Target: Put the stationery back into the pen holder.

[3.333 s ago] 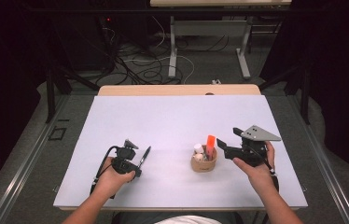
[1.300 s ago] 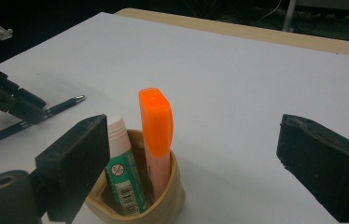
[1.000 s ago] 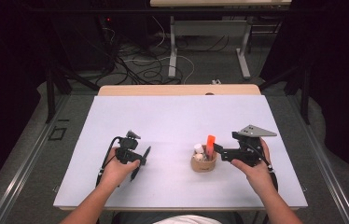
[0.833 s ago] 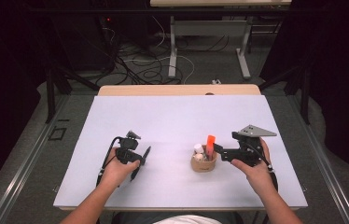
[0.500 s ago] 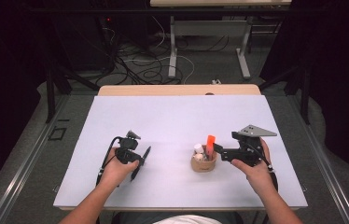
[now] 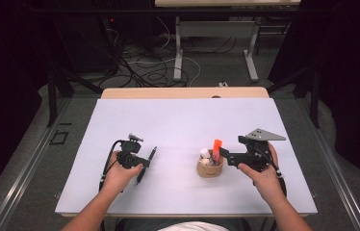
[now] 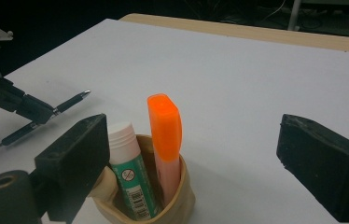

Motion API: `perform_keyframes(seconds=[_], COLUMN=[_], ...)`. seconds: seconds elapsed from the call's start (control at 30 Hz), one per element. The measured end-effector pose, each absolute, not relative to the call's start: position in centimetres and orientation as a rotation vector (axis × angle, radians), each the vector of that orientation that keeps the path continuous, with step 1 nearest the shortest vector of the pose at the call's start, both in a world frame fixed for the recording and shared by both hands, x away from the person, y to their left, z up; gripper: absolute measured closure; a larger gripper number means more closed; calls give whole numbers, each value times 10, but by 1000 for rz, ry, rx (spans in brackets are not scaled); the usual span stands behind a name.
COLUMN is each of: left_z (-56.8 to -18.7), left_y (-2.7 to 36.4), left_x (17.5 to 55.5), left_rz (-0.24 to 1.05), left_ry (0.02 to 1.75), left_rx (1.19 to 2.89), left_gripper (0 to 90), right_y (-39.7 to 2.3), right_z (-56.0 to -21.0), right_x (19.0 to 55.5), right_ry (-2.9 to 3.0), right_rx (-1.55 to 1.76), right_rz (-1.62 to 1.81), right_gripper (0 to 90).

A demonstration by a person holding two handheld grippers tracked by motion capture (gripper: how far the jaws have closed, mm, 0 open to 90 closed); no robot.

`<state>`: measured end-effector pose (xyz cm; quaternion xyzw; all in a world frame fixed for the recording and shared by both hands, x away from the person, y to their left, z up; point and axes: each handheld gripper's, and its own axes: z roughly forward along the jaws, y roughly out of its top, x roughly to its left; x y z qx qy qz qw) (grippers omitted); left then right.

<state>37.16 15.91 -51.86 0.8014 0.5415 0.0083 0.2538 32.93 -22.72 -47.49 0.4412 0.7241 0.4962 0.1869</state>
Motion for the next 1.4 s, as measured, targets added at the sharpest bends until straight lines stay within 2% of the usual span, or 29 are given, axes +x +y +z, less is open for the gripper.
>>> perform_keyframes(seconds=[0.33,0.4,0.53,0.77,1.2,1.4], left_z=[-507,-503,-497,-488,-469,-462], left_y=[162,161,155,144,117,107], left_x=[366,365,363,363,369,371], left_rz=[35,35,50,44,25,17], left_ry=[1423,1409,1385,1342,1262,1226], left_rx=[2058,2045,2022,2011,1976,1976], left_gripper=[796,796,795,796,796,796], right_y=[-220,-219,-215,-206,-193,-185], right_z=[-474,-473,-471,-466,-451,-449], right_x=[328,328,330,334,352,361], right_ry=[2047,2050,2078,2114,2177,2196], right_rx=[1239,1240,1265,1287,1364,1451], right_rz=[1416,1435,1466,1463,1462,1489], right_gripper=[101,161,165,285,319,402])
